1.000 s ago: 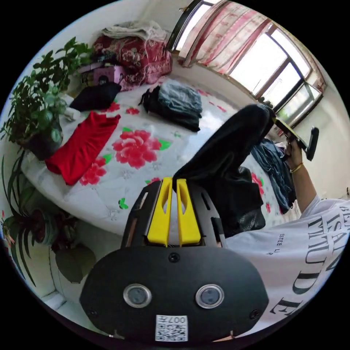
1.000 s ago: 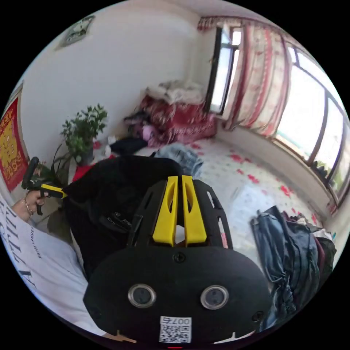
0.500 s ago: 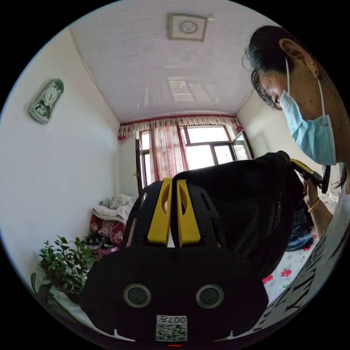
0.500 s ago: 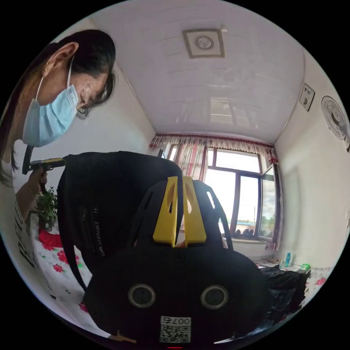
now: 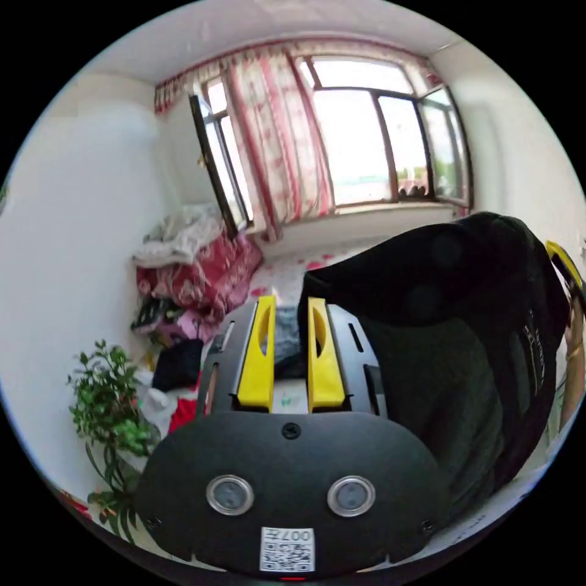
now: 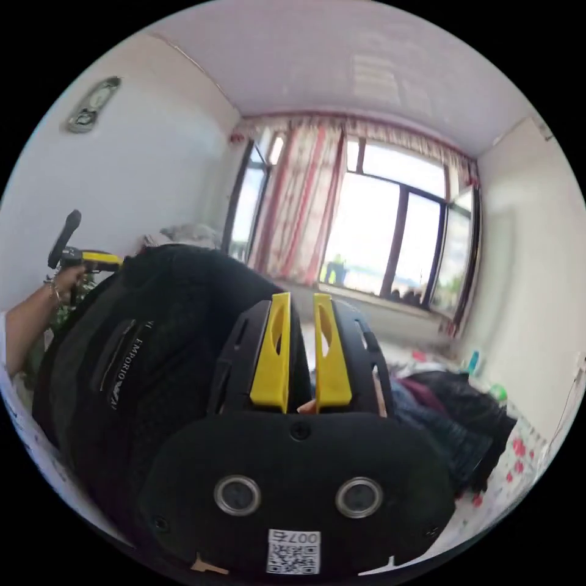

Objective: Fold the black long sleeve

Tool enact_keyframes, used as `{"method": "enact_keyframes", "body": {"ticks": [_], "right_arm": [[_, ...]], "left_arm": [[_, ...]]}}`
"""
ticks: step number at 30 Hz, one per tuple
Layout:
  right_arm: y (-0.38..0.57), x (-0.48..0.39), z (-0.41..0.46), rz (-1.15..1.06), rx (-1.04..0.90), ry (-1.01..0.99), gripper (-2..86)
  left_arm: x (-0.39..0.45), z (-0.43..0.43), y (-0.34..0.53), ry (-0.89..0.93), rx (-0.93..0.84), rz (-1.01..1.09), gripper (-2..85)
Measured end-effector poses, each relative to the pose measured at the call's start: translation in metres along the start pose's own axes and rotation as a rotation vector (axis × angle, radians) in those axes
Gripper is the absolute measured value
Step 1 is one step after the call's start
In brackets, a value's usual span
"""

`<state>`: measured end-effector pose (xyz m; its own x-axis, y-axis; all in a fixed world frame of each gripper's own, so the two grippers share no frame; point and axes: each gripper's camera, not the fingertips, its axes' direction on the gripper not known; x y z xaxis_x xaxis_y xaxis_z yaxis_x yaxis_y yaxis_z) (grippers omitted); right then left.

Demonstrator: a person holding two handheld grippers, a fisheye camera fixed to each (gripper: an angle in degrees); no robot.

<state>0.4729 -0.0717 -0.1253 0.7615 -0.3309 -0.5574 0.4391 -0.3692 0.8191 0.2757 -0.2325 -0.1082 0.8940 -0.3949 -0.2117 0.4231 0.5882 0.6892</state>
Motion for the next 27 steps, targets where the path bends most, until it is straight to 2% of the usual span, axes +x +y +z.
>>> {"method": "enact_keyframes", "body": {"ticks": [1,3,6,10,12,15,18,21,23,25,27], "right_arm": [[0.024,0.007,0.041,0.056,-0.129,0.005,4.2],[0.072,0.017,0.081,0.122,-0.309,-0.067,4.9],[0.169,0.024,0.102,0.222,-0.477,-0.132,6.0],[0.287,0.009,0.122,0.245,-0.831,-0.125,7.5],[0.311,0.0,0.131,0.223,-0.914,-0.106,7.9],[0.316,-0.008,0.159,0.214,-0.948,-0.073,8.2],[0.311,-0.013,0.207,0.216,-0.985,-0.048,7.7],[0.315,-0.02,0.265,0.227,-1.107,-0.083,5.6],[0.306,-0.02,0.283,0.236,-1.098,-0.091,3.4],[0.297,-0.014,0.309,0.205,-1.195,-0.15,1.4],[0.278,-0.001,0.316,0.145,-1.189,-0.082,0.8]], "left_arm": [[-0.011,0.054,0.015,-0.01,-0.178,-0.085,8.6],[-0.02,0.098,0.062,0.034,-0.302,-0.169,8.8],[-0.007,0.124,0.167,0.039,-0.36,-0.191,8.0],[0.011,0.149,0.3,0.066,-0.606,-0.24,9.0],[0.012,0.159,0.329,0.07,-0.699,-0.267,10.2],[0.017,0.18,0.34,0.071,-0.771,-0.235,10.9],[0.031,0.205,0.326,0.095,-0.791,-0.105,7.2],[0.035,0.224,0.304,0.109,-0.839,-0.004,4.1],[0.025,0.23,0.291,0.135,-0.861,0.042,3.5],[-0.016,0.227,0.267,0.151,-0.828,0.011,3.0],[-0.064,0.223,0.243,0.139,-0.791,-0.051,2.9]]}}
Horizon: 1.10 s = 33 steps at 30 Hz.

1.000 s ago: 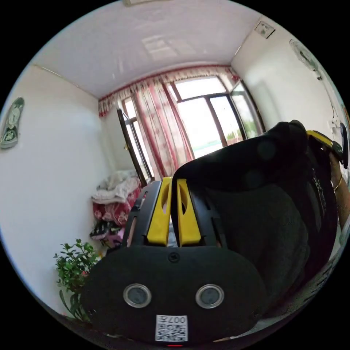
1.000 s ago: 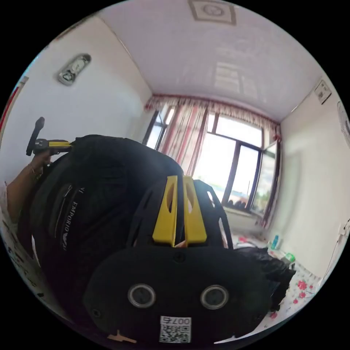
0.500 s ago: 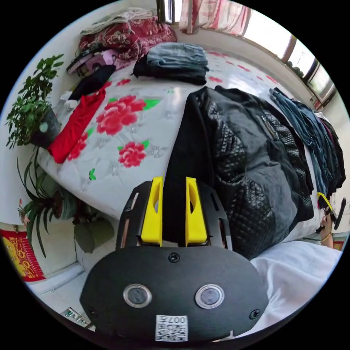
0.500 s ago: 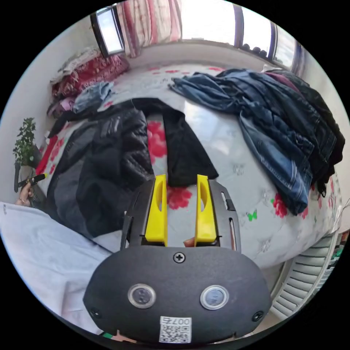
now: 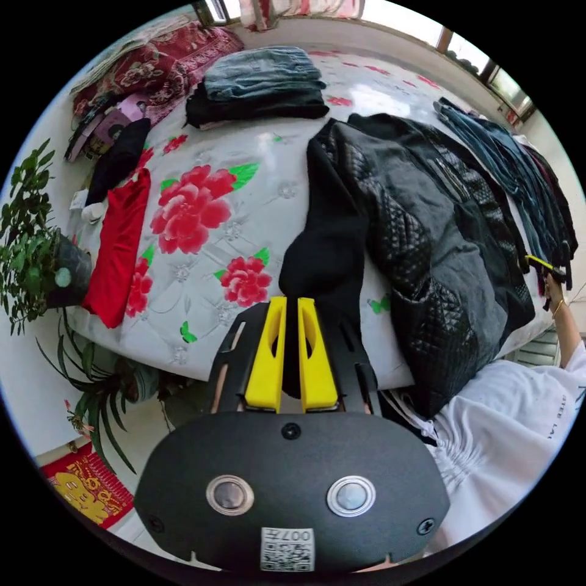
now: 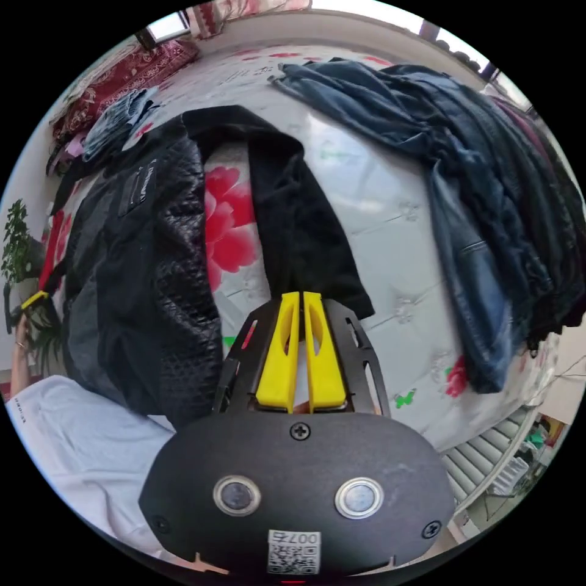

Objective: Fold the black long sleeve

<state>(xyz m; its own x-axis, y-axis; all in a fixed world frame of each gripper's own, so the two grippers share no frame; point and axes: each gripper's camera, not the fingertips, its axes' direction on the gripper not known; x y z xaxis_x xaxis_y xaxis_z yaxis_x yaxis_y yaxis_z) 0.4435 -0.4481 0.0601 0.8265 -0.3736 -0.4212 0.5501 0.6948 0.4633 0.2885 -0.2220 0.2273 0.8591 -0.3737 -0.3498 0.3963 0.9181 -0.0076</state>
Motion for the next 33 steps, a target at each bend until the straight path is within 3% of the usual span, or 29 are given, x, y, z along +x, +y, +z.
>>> {"method": "enact_keyframes", "body": {"ticks": [2,6,9,14,16,19,23,26,28,33], "right_arm": [[-0.006,0.018,-0.037,0.03,0.111,0.135,0.7],[-0.007,0.082,-0.12,0.315,0.319,0.292,2.3],[-0.01,0.099,-0.123,0.417,0.244,0.27,4.1],[0.021,0.038,-0.083,0.164,0.253,-0.098,6.1],[0.046,-0.004,-0.058,0.043,0.232,-0.241,7.0],[0.066,-0.037,-0.033,-0.058,0.173,-0.316,7.5],[0.066,-0.054,-0.013,-0.166,0.073,-0.315,6.3],[0.058,-0.061,-0.003,-0.231,0.008,-0.333,3.4],[0.055,-0.065,-0.002,-0.283,-0.028,-0.335,1.4],[0.082,-0.07,-0.007,-0.407,-0.08,-0.376,0.6]], "left_arm": [[-0.048,-0.033,-0.019,-0.009,0.074,-0.07,3.2],[-0.129,-0.078,-0.079,0.004,0.171,-0.234,8.3],[-0.147,-0.059,-0.106,-0.027,0.104,-0.361,9.1],[-0.114,-0.03,-0.056,0.004,0.137,-0.417,9.1],[-0.079,-0.02,-0.005,0.112,0.166,-0.364,9.5],[-0.029,-0.002,0.05,0.327,0.115,-0.301,10.5],[0.037,0.014,0.077,0.453,0.0,-0.197,12.7],[0.085,0.017,0.072,0.339,-0.07,-0.077,11.4],[0.112,0.012,0.064,0.077,-0.095,0.078,3.7],[0.095,-0.004,0.082,0.011,-0.102,0.138,1.0]]}}
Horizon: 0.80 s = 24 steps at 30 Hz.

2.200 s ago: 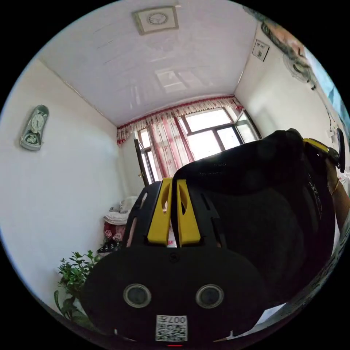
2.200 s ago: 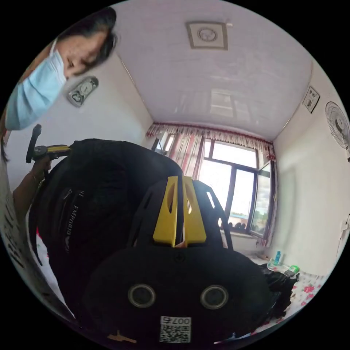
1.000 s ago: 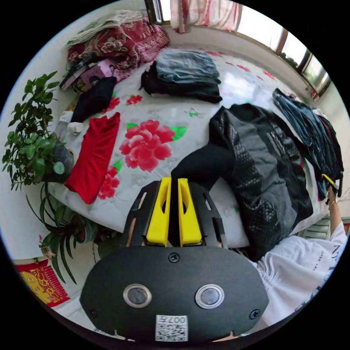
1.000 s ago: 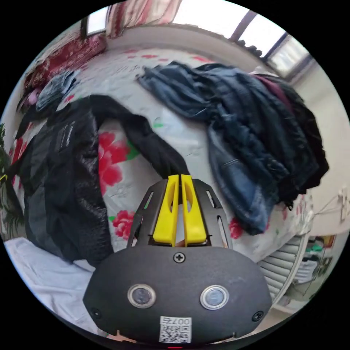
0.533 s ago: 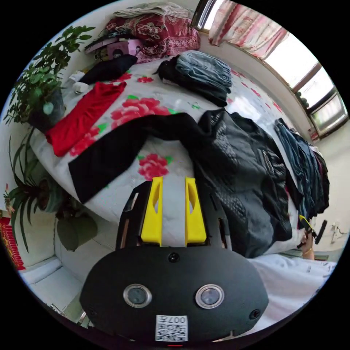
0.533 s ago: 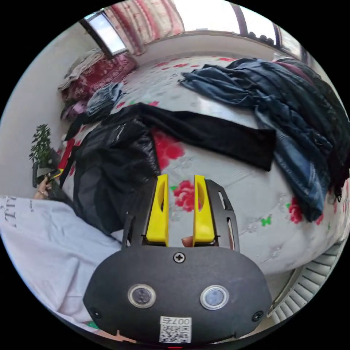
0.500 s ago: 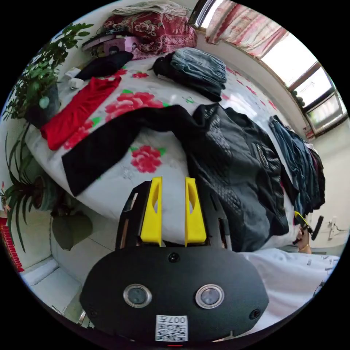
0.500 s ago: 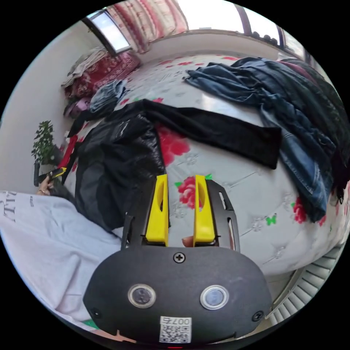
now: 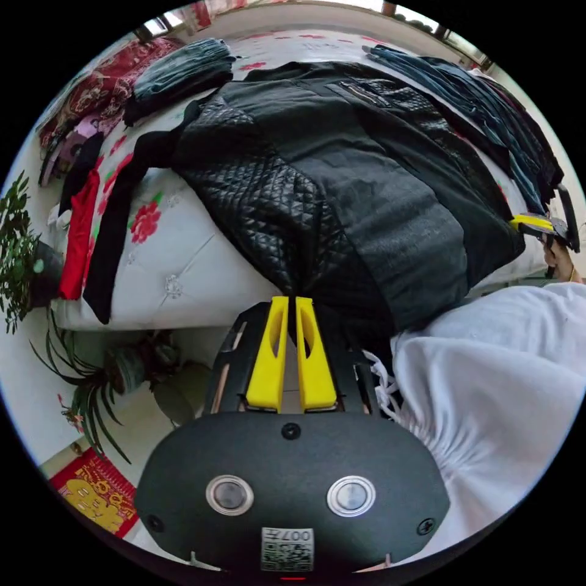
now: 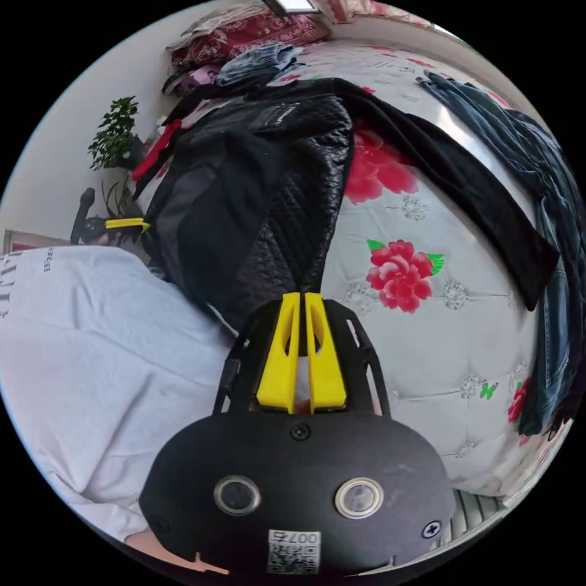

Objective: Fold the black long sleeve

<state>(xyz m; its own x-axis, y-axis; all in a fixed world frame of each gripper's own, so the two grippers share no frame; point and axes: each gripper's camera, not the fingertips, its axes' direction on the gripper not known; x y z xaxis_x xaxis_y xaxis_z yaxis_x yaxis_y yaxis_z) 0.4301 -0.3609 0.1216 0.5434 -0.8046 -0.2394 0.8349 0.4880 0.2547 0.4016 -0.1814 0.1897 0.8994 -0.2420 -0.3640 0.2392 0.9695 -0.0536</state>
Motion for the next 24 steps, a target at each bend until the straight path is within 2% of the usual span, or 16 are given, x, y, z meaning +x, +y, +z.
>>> {"method": "enact_keyframes", "body": {"ticks": [5,9,13,16,19,20,21,22,24], "right_arm": [[0.036,-0.019,0.015,-0.026,-0.009,-0.13,3.6],[0.036,0.003,-0.018,0.052,0.154,0.098,7.7],[0.014,0.072,-0.054,0.23,0.293,0.316,8.7],[-0.01,0.116,-0.056,0.295,0.264,0.417,9.0],[-0.027,0.153,-0.033,0.364,0.161,0.409,8.0],[-0.025,0.157,-0.033,0.379,0.164,0.369,7.7],[-0.014,0.166,-0.042,0.457,0.3,0.34,5.9],[-0.006,0.179,-0.047,0.591,0.318,0.315,4.1],[-0.003,0.193,-0.056,0.649,0.276,0.263,1.9]], "left_arm": [[-0.047,0.021,0.06,0.204,-0.018,-0.299,3.8],[-0.066,0.022,0.1,0.326,0.015,-0.533,4.8],[-0.073,-0.011,0.108,0.243,0.08,-0.58,5.8],[-0.075,-0.042,0.108,0.166,0.162,-0.561,6.4],[-0.08,-0.063,0.112,0.139,0.225,-0.591,6.5],[-0.082,-0.065,0.113,0.137,0.231,-0.602,6.6],[-0.087,-0.068,0.114,0.134,0.235,-0.626,6.6],[-0.093,-0.069,0.116,0.136,0.24,-0.653,6.6],[-0.104,-0.068,0.118,0.154,0.248,-0.692,6.5]]}}
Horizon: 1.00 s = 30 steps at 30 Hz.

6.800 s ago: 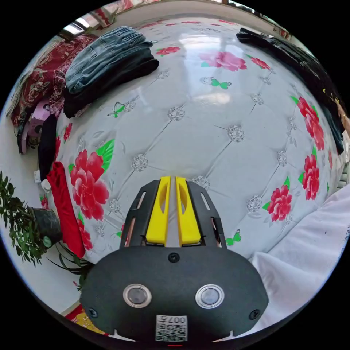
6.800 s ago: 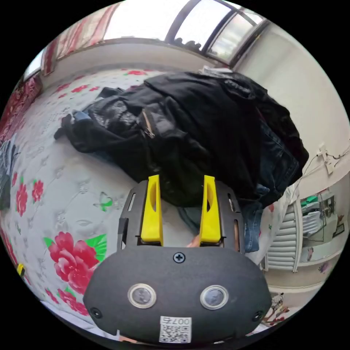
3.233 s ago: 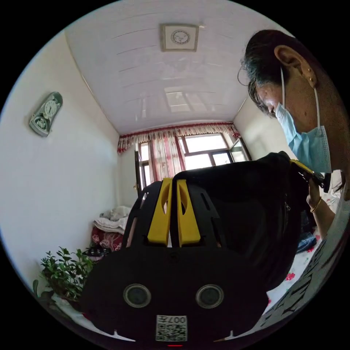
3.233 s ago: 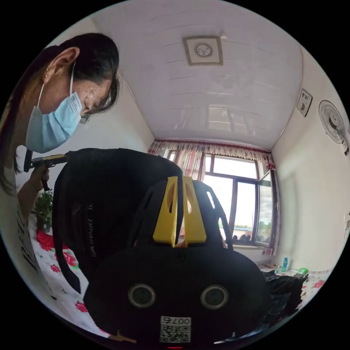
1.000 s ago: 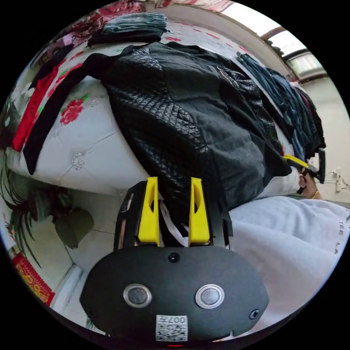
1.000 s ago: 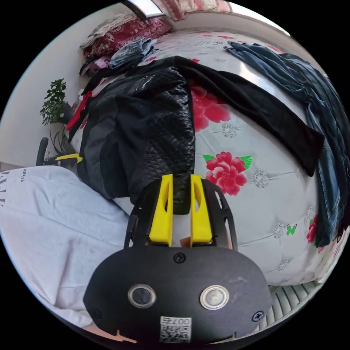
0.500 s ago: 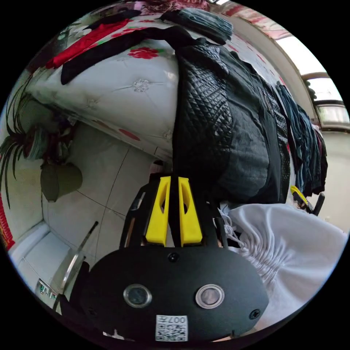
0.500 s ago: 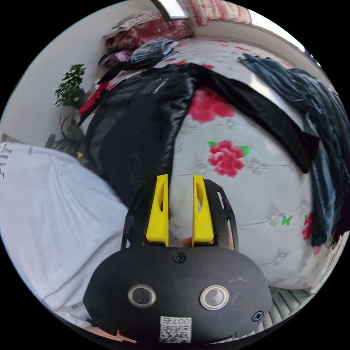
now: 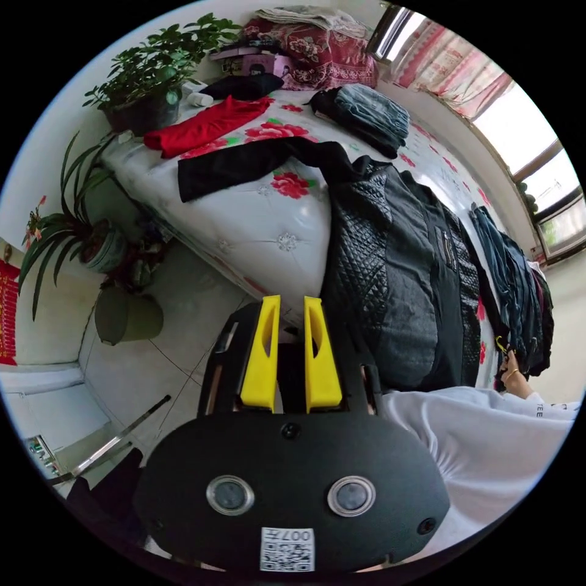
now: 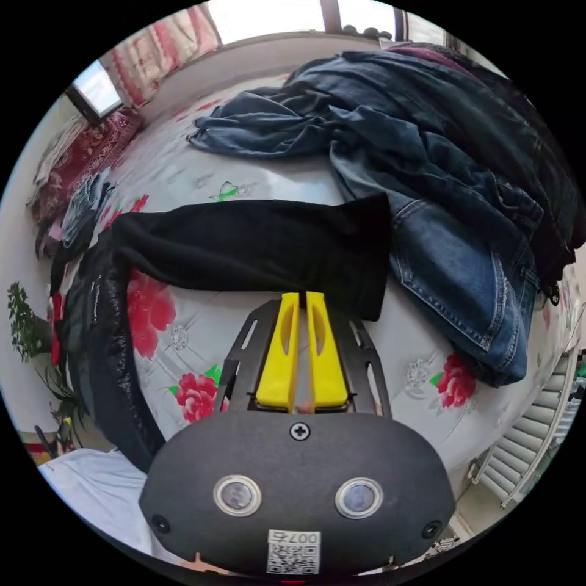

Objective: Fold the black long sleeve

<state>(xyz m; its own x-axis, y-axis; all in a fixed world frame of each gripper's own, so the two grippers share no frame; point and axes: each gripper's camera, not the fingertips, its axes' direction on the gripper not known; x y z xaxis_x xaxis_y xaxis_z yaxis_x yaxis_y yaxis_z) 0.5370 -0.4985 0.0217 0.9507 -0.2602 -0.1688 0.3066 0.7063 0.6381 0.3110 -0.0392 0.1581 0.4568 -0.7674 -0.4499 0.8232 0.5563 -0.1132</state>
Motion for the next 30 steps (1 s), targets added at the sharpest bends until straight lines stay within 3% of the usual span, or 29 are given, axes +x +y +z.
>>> {"method": "enact_keyframes", "body": {"ticks": [2,4,7,12,15,19,21,25,27,30], "right_arm": [[-0.008,0.008,-0.015,-0.001,-0.019,-0.015,0.9],[-0.008,0.006,-0.071,-0.043,0.168,0.095,0.5],[-0.006,-0.002,-0.124,-0.096,0.29,0.236,0.9],[0.0,0.009,-0.116,0.046,0.089,0.277,1.4],[0.037,-0.017,-0.118,0.048,0.143,0.109,1.9],[0.093,-0.119,-0.089,-0.175,0.07,-0.108,1.9],[0.115,-0.17,-0.074,-0.291,0.006,-0.165,1.7],[0.155,-0.262,-0.043,-0.504,-0.104,-0.194,1.4],[0.164,-0.285,-0.029,-0.561,-0.165,-0.205,1.6],[0.175,-0.308,-0.015,-0.665,-0.268,-0.187,2.2]], "left_arm": [[-0.013,0.0,-0.009,0.008,0.004,-0.044,6.5],[-0.027,-0.001,-0.029,0.004,0.004,-0.056,6.6],[-0.036,-0.005,-0.065,-0.045,0.027,0.027,8.3],[-0.05,0.004,-0.134,-0.16,-0.006,0.205,10.1],[-0.062,0.016,-0.175,-0.242,-0.029,0.29,10.6],[-0.079,0.058,-0.217,-0.375,-0.168,0.417,9.4],[-0.083,0.061,-0.225,-0.345,-0.171,0.519,5.1],[-0.092,0.065,-0.237,-0.488,-0.235,0.693,-0.2],[-0.112,0.048,-0.254,-0.339,-0.287,0.653,-0.5],[-0.189,-0.023,-0.288,0.189,-0.14,0.38,-0.8]]}}
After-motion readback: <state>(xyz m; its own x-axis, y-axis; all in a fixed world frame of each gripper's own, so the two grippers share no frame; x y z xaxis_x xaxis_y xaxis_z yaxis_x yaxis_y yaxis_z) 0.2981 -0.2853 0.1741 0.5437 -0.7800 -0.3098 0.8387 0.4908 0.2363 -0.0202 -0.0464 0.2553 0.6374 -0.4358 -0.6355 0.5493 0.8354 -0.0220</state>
